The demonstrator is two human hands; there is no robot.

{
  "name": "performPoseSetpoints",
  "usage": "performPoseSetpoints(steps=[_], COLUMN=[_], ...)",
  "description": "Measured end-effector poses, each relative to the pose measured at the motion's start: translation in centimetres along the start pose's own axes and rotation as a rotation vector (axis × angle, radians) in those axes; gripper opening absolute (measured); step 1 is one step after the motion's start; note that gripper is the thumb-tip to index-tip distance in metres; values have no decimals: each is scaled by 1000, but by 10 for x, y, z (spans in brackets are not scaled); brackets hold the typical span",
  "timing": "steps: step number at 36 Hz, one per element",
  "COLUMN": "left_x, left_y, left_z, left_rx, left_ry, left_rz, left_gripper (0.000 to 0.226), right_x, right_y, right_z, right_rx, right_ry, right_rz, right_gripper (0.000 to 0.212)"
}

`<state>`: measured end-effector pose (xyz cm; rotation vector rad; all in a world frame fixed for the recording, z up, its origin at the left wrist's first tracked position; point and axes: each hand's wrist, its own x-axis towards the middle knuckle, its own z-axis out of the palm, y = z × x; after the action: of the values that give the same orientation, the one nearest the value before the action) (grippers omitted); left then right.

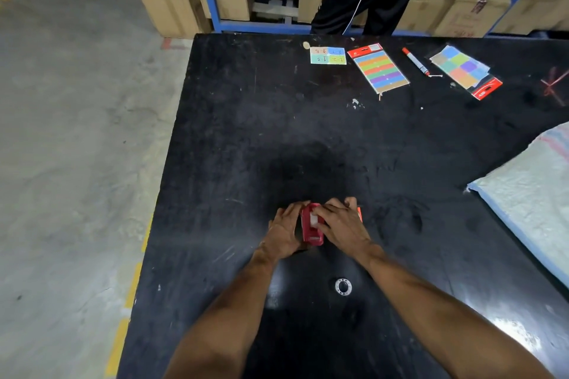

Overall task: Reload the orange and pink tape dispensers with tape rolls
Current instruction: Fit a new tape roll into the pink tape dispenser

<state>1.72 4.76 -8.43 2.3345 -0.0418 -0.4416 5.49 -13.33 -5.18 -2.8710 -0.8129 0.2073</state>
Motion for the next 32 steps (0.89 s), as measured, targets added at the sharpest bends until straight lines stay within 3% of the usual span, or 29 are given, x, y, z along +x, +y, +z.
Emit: performPoseSetpoints(steps=[6, 10, 16, 22, 26, 32], left_x=[-2, -1, 5, 5, 4, 2], left_y=[1, 1, -12, -14, -11, -6], left_z=[1, 1, 7, 9, 8, 6], left_rx=[8, 9, 21, 31, 13, 3], left_ry=[-1, 4, 5, 10, 7, 7], left_rz=[3, -14, 36, 49, 44, 32], left_gripper=[107, 106, 110, 110, 110, 109], right_x=[3, -2, -32, -55, -62, -62], right_y=[-3, -5, -10, -21, -21, -25], right_z=[4, -2, 2, 12, 24, 31], right_rx=[-81, -134, -58, -49, -41, 39], right_ry=[45, 110, 228, 213, 188, 127], right_rz=[-20, -72, -141, -137, -83, 0], right_gripper=[15, 18, 6, 12, 4, 16])
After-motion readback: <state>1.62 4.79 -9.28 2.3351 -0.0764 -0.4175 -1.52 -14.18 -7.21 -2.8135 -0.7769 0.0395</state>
